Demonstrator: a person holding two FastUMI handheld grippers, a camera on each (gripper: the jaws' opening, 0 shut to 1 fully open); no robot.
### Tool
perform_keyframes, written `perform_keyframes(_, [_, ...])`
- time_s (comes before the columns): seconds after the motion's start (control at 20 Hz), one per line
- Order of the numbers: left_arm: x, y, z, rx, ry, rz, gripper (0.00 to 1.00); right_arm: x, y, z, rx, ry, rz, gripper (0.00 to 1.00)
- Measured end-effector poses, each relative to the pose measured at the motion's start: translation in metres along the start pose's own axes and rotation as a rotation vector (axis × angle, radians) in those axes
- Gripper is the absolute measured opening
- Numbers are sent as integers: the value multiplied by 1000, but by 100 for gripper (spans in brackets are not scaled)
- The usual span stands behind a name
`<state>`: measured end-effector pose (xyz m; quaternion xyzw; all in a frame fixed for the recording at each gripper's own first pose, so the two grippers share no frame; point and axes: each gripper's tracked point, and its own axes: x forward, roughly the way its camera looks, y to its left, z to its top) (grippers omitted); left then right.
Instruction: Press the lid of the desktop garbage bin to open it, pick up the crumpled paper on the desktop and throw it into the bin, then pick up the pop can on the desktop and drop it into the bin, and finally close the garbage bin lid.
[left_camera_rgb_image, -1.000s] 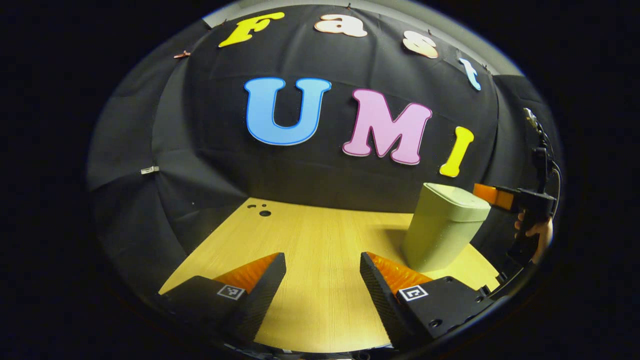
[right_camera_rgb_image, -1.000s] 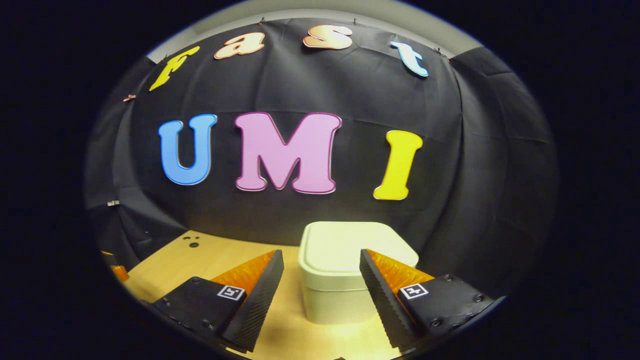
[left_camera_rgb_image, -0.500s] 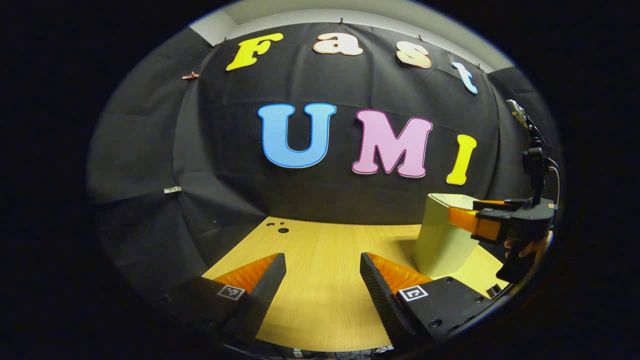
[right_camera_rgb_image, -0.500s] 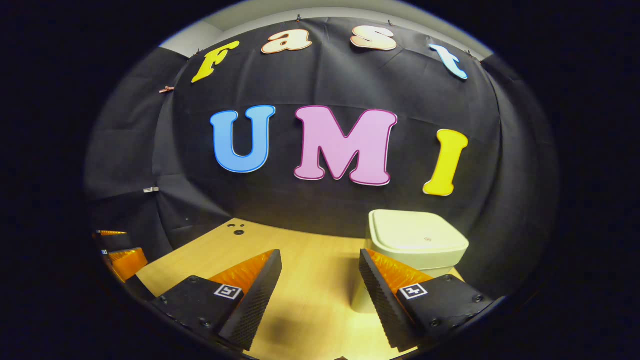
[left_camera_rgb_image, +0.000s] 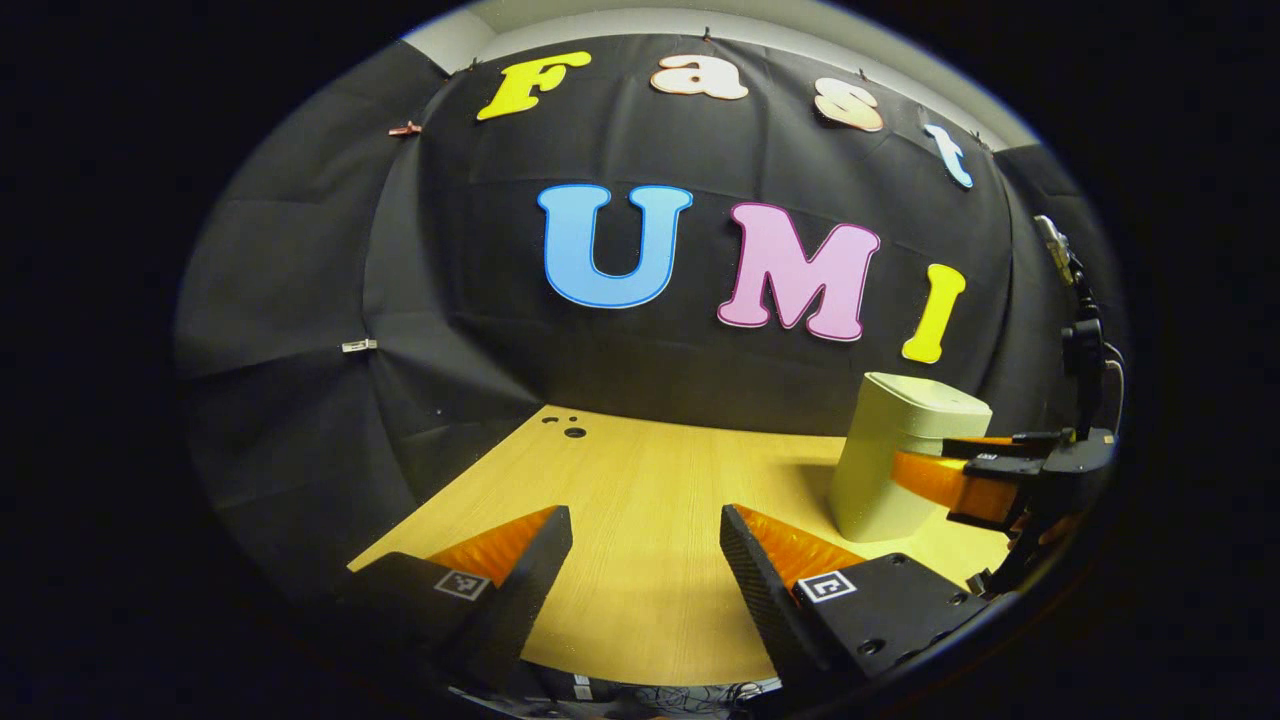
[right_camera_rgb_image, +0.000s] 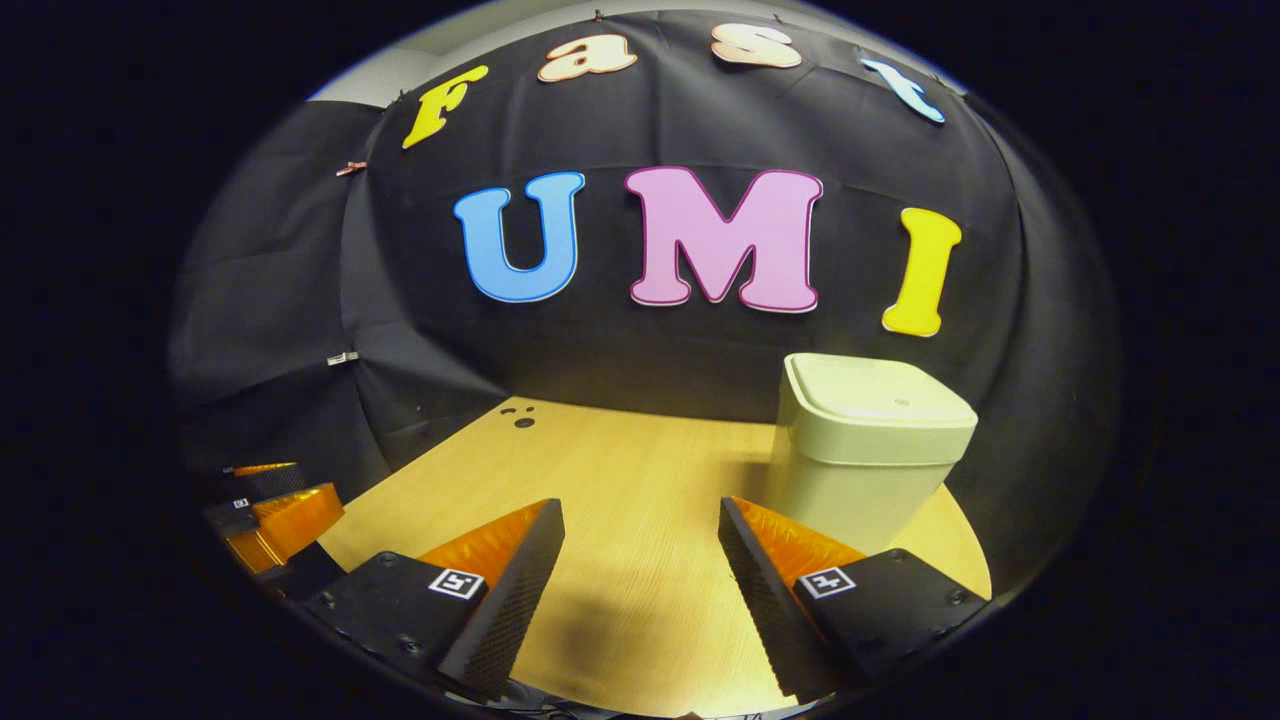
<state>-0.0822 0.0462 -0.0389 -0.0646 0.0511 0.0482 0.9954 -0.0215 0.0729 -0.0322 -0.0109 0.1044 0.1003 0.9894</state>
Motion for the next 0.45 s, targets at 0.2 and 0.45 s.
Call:
perform_keyframes(0.2, [1, 7, 0, 18, 3, -3, 96, -3, 11, -6, 8, 21, 8, 98])
perform_keyframes(0.45, [-1, 13, 1, 18, -1, -34, 96, -2, 20, -10, 5, 28, -1, 98])
